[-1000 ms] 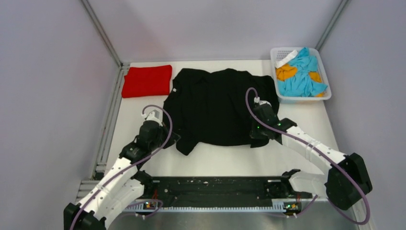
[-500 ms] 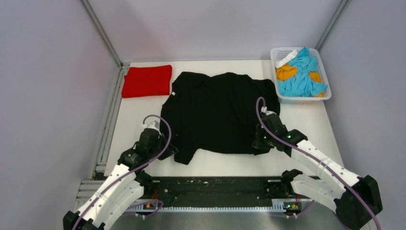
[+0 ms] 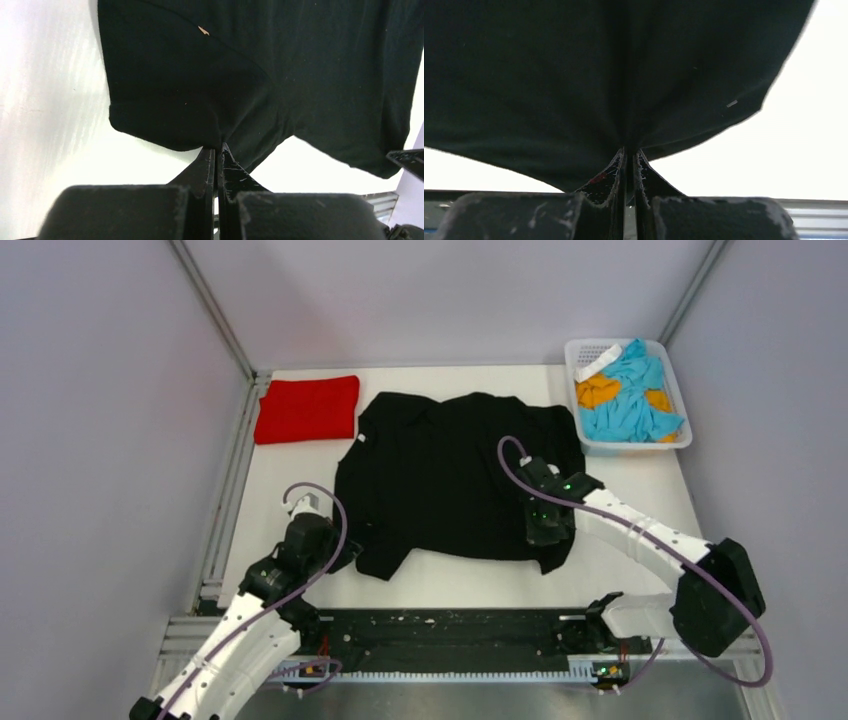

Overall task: Fold and stack the t-shirts
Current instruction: Flatten out the tshirt

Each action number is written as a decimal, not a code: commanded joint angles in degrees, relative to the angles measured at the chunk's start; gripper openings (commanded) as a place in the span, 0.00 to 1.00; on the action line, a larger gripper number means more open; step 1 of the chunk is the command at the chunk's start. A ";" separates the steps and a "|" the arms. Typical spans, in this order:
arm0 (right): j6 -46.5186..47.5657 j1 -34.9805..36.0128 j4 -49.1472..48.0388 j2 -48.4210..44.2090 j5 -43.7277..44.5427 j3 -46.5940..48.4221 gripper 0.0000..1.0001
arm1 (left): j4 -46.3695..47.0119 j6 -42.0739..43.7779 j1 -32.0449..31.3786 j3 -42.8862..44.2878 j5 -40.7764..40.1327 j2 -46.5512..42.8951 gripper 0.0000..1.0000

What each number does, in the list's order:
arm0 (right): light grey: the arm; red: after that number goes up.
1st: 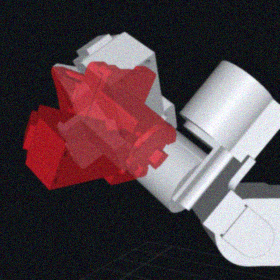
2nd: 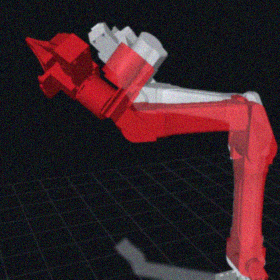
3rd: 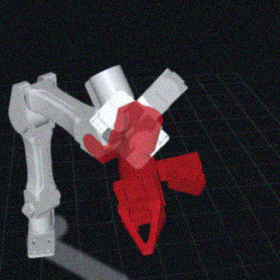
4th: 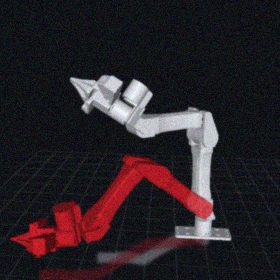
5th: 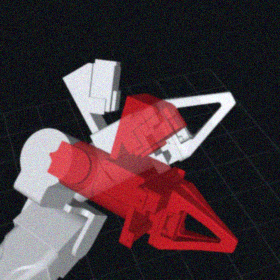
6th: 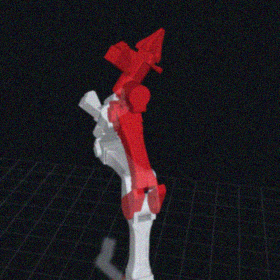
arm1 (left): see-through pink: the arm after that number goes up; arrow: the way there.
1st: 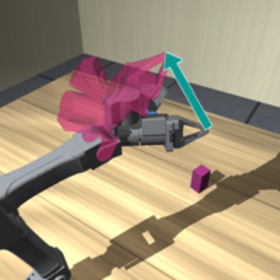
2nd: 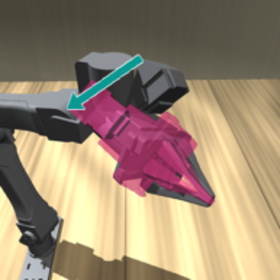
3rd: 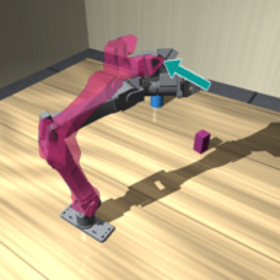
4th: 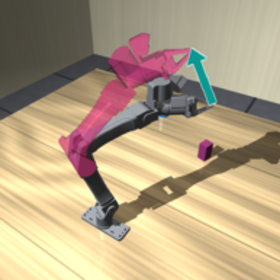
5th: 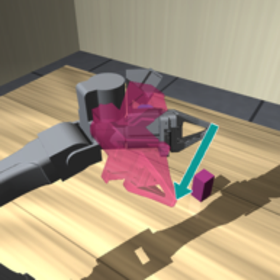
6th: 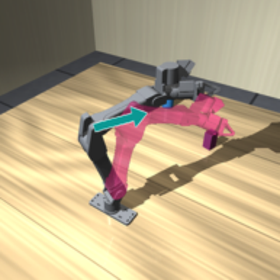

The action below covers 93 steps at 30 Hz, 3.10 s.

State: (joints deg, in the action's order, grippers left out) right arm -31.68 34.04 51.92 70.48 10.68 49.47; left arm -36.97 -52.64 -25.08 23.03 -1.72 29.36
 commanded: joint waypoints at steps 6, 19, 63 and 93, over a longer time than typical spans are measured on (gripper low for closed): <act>7.77 3.59 -20.46 16.73 1.46 6.02 0.14 | 3.07 -1.29 -0.23 -1.67 -5.64 0.13 0.00; 8.24 3.58 -18.83 8.54 4.23 8.97 0.99 | 4.33 -2.12 -0.22 -1.80 -7.44 3.35 0.06; -20.07 1.32 -4.57 -3.39 20.59 -12.30 0.00 | 3.73 -3.36 -0.20 -2.29 -4.49 3.27 0.99; -10.05 -17.14 -6.90 -16.74 14.45 -11.51 0.00 | 7.35 -0.36 -2.75 -8.07 11.70 11.58 0.64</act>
State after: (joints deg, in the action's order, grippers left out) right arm -42.72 17.41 48.60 54.06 26.28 38.94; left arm -34.83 -52.36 -27.14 16.32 11.14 37.36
